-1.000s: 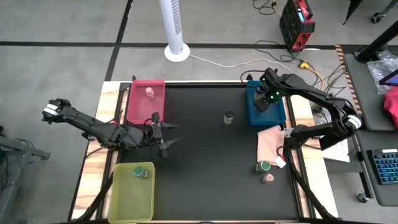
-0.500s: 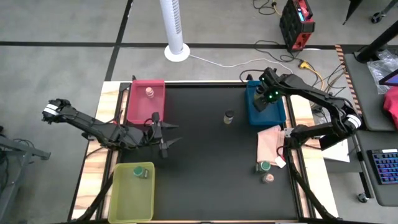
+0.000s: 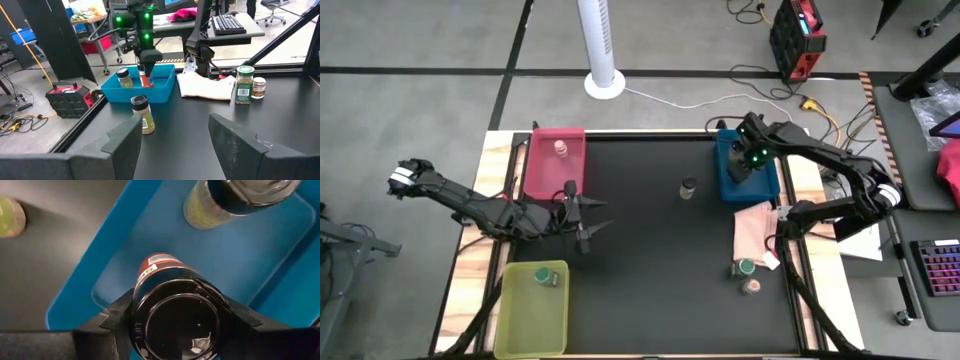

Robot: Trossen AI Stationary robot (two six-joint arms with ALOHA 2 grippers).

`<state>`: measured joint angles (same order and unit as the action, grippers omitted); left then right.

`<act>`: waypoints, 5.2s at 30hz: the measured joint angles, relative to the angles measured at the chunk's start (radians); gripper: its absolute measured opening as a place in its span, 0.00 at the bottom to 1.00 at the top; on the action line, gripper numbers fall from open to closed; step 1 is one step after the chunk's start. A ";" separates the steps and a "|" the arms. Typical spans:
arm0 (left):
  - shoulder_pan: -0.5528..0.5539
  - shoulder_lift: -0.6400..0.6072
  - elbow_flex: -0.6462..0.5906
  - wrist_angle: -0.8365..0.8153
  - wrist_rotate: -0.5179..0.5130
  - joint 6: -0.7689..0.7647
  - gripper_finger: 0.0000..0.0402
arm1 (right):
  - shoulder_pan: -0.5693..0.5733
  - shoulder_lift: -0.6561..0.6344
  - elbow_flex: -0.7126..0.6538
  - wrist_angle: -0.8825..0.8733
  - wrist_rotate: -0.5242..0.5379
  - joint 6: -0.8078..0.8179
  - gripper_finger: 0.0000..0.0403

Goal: Sort spices by type
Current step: Put the right black seasoning into the blue bin, then put the green seasoning into the yellow bin

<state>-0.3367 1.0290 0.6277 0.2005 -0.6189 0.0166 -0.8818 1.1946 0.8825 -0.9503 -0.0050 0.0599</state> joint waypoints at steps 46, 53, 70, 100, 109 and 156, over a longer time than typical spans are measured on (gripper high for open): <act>0.000 0.000 0.000 0.000 0.000 0.000 0.53 | 0.000 0.000 -0.011 0.024 0.005 0.000 0.68; 0.000 0.000 0.000 0.000 0.000 0.000 0.53 | 0.000 -0.002 0.062 -0.009 0.006 0.000 0.75; 0.000 0.000 0.000 0.000 0.002 -0.038 0.53 | 0.302 -0.134 0.229 -0.146 0.032 0.201 0.65; 0.000 0.069 -0.002 0.047 0.002 -0.037 0.53 | 1.585 0.016 0.204 -0.429 -0.092 1.658 0.06; 0.000 0.069 -0.002 0.049 0.002 -0.028 0.53 | 1.584 0.081 0.136 -0.427 -0.073 1.683 0.02; 0.000 0.156 -0.002 0.148 0.142 -0.025 0.53 | 1.569 0.150 0.123 -0.111 0.164 1.565 0.02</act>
<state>-0.3370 1.1850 0.6258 0.3488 -0.4770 -0.0089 0.6869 1.3445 1.0050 -1.0614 0.1587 1.6250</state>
